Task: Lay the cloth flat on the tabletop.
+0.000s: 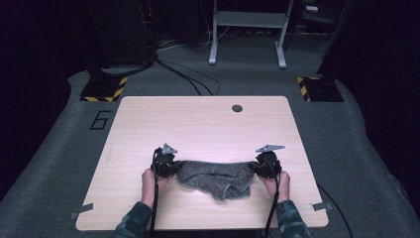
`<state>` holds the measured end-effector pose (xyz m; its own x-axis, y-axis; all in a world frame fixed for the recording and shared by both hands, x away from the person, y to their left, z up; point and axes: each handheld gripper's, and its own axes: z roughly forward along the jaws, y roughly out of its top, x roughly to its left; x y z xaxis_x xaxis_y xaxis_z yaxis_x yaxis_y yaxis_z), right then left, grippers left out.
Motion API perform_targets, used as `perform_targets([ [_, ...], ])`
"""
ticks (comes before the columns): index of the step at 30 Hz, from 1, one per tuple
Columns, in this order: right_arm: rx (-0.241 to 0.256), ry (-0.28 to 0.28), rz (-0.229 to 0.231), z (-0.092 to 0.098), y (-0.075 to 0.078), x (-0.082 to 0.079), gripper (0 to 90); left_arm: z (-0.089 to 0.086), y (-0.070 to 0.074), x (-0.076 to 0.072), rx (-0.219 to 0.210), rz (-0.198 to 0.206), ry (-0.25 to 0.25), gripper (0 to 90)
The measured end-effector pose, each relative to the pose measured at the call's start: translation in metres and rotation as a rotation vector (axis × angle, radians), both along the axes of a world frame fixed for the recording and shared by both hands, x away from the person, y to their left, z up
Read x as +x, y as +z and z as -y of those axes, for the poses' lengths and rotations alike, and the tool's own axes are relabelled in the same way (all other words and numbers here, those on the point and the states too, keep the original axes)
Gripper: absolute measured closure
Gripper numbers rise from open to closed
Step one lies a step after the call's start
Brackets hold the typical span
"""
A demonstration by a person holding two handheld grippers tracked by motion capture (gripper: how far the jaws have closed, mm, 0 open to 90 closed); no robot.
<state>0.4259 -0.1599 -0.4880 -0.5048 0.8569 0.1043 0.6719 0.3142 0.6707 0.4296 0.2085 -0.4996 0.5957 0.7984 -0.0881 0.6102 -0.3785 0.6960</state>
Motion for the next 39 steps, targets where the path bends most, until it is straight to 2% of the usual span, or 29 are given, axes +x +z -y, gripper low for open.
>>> perform_targets([
  [1,0.004,0.005,0.015,0.001,0.005,-0.007,87.5,0.0,0.002,-0.004,-0.002,0.003,-0.004,87.8],
  [4,0.009,0.007,0.027,0.003,0.009,-0.014,87.5,-0.001,0.005,-0.008,0.001,0.001,-0.013,87.8],
  [5,0.015,0.001,0.023,0.003,0.01,-0.017,87.5,0.0,0.006,-0.011,-0.01,0.004,-0.011,87.8],
  [10,0.03,0.011,0.022,0.006,0.018,-0.039,87.5,0.0,0.008,-0.025,-0.007,-0.007,-0.03,87.8],
  [16,0.034,0.025,0.031,0.008,0.02,-0.05,87.6,-0.001,0.007,-0.03,-0.006,-0.016,-0.034,87.9],
  [18,0.038,0.017,0.026,0.008,0.02,-0.049,87.7,-0.002,0.006,-0.026,-0.004,-0.015,-0.032,88.0],
  [19,0.029,0.02,0.033,0.008,0.019,-0.04,88.0,-0.002,0.006,-0.02,0.0,-0.014,-0.026,88.1],
  [20,0.029,0.02,0.033,0.008,0.019,-0.04,88.0,-0.002,0.006,-0.015,0.002,-0.014,-0.023,88.1],
  [21,0.015,0.023,0.044,0.007,0.02,-0.025,88.3,-0.002,0.01,0.002,0.004,-0.002,-0.011,88.2],
  [23,-0.018,0.02,0.07,0.006,0.026,-0.002,88.4,-0.002,0.02,0.023,0.017,0.02,0.001,88.2],
  [24,-0.018,0.02,0.07,0.006,0.026,-0.002,88.4,-0.002,0.02,0.023,0.017,0.02,0.001,88.3],
  [25,-0.021,0.005,0.09,0.003,0.041,0.024,88.5,-0.002,0.042,0.044,0.024,0.063,0.015,88.3],
  [26,-0.021,0.005,0.09,0.003,0.041,0.024,88.5,-0.002,0.042,0.044,0.024,0.063,0.015,88.3],
  [27,-0.036,0.012,0.158,0.001,0.073,0.051,88.5,-0.003,0.077,0.063,0.036,0.138,0.031,88.2],
  [28,-0.036,0.012,0.158,0.001,0.073,0.051,88.5,-0.003,0.077,0.063,0.036,0.138,0.031,88.2],
  [29,-0.043,0.004,0.183,-0.001,0.087,0.057,88.5,-0.003,0.102,0.069,0.022,0.202,0.051,88.2],
  [30,-0.032,-0.006,0.275,-0.006,0.126,0.066,88.4,-0.004,0.138,0.072,0.023,0.294,0.061,88.2],
  [31,-0.033,-0.006,0.329,-0.007,0.145,0.066,88.4,-0.004,0.138,0.072,0.023,0.294,0.061,88.2],
  [32,-0.021,-0.006,0.377,-0.008,0.163,0.064,88.4,-0.006,0.171,0.065,0.03,0.392,0.065,88.2],
  [33,-0.021,-0.006,0.377,-0.008,0.163,0.064,88.4,-0.006,0.171,0.065,0.03,0.392,0.065,88.2],
  [34,-0.007,0.0,0.439,-0.009,0.185,0.055,88.4,-0.007,0.179,0.061,0.034,0.417,0.056,88.2],
  [35,0.001,0.011,0.469,-0.009,0.193,0.046,88.3,-0.008,0.188,0.052,0.029,0.459,0.05,88.1],
  [36,0.006,0.022,0.48,-0.008,0.194,0.038,88.2,-0.009,0.19,0.045,0.02,0.465,0.041,88.1],
  [37,0.007,0.033,0.487,-0.008,0.19,0.031,88.2,-0.01,0.181,0.03,0.017,0.477,0.022,88.0],
  [38,0.007,0.033,0.487,-0.008,0.19,0.031,88.2,-0.01,0.181,0.03,0.017,0.477,0.022,88.0],
  [39,0.0,0.045,0.482,-0.007,0.184,0.024,88.1,-0.009,0.169,0.021,0.026,0.471,0.009,88.0],
])
